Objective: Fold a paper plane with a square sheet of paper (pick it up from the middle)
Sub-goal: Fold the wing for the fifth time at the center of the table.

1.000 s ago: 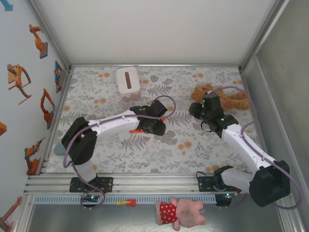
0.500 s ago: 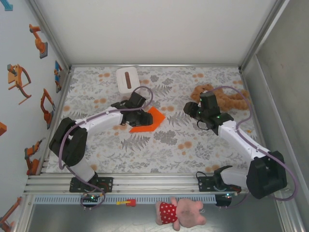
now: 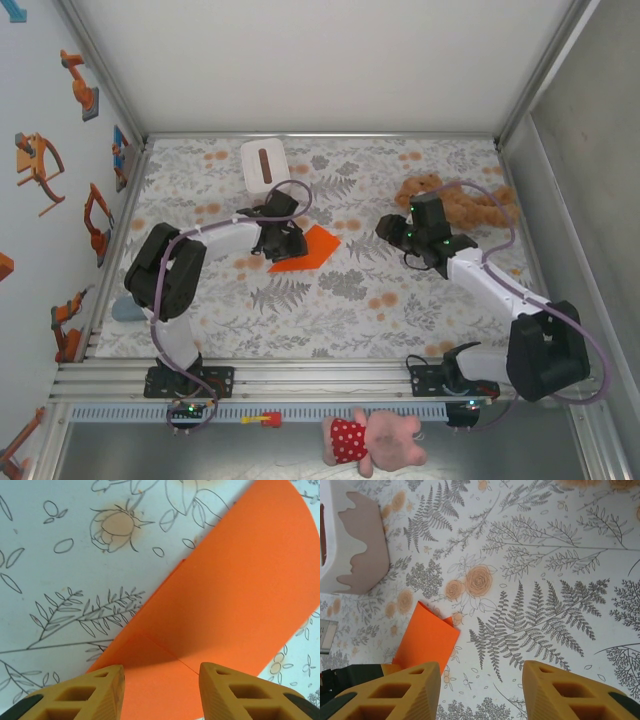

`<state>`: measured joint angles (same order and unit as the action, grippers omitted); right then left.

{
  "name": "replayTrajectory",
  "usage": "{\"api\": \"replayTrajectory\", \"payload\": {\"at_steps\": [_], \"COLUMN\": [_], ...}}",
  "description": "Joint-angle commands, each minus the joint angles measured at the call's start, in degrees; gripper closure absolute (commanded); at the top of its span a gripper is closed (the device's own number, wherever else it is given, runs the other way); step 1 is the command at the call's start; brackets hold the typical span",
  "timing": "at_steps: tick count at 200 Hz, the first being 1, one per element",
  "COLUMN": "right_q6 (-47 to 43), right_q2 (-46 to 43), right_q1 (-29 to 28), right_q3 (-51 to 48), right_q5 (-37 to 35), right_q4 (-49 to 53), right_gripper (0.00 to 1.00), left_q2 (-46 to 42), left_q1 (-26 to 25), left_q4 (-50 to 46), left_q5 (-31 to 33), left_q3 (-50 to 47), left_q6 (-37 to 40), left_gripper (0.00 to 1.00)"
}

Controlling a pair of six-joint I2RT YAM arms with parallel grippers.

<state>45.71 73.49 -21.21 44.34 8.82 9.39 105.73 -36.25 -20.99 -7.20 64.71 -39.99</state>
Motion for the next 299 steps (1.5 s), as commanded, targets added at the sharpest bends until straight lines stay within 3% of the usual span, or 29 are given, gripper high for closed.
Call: {"api": "replayTrajectory", "payload": {"at_steps": [1,59,116,234,299], "right_q6": [3.6,15.4,22.2,28.3,29.5], "right_q2": [0.9,4.6,12.0,24.0,26.1], "right_q1": [0.2,-4.0,-12.3,-14.7,-14.7], "right_q3": [-1.8,-7.2,-7.1,-5.7,-6.2], "right_q5": [2.2,6.3,6.5,8.4,8.6], "right_q4": [-2.8,-11.0,-16.8,-30.5,-35.6], "right_gripper": [0.55,0.57,0.58,0.67,0.74], "left_q2": [0.8,2.1,0.2,0.5,0.3], "left_q1": [0.7,-0.2,-2.1,-0.1,0.5], "left_q4": [1.4,6.9,15.7,21.0,20.9], "left_q5": [-2.2,-9.2,-8.9,-13.3,-13.9], "left_q3": [-0.6,-4.1,-9.9,-13.6,-14.1], "left_q6": [-3.0,-15.3,-26.4,-31.8,-31.7], "left_gripper": [0.57,0.64,0.72,0.72,0.72]}}
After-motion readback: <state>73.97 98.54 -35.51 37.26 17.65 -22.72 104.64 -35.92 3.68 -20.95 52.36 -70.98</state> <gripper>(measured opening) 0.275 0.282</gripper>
